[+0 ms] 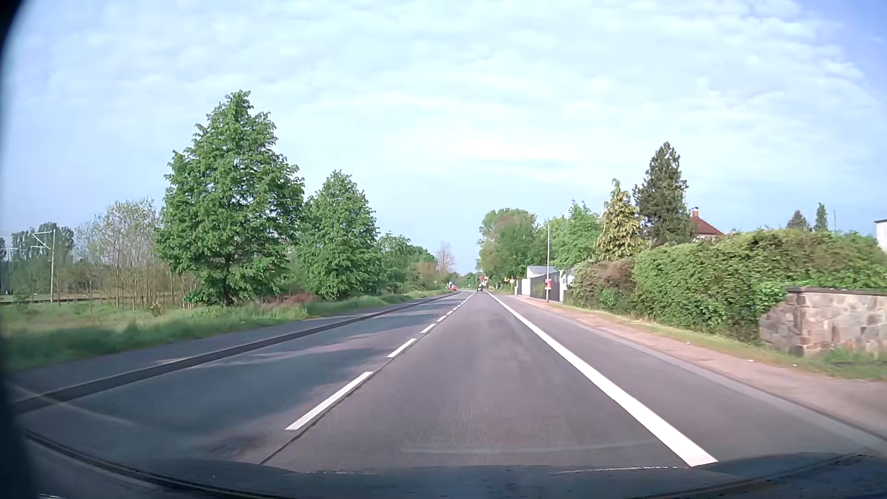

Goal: Follow the waypoints while adhering to traffic rules and regulations

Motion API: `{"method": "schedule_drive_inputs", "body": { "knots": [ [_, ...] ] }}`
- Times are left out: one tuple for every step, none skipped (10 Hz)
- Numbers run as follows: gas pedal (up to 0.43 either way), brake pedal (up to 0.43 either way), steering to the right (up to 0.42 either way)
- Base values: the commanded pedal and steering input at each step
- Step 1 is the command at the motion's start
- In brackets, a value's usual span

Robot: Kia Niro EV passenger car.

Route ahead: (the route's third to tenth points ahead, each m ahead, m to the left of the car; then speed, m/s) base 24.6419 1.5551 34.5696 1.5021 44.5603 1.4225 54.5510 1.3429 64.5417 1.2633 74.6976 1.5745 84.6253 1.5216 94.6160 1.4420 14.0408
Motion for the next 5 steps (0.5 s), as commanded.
{"method": "schedule_drive_inputs", "body": {
  "knots": [
    [0.000, 0.000, 0.000],
    [0.000, 0.000, 0.000],
    [0.000, 0.000, 0.000],
    [0.000, 0.000, -0.001],
    [0.000, 0.000, -0.001]
  ]
}}
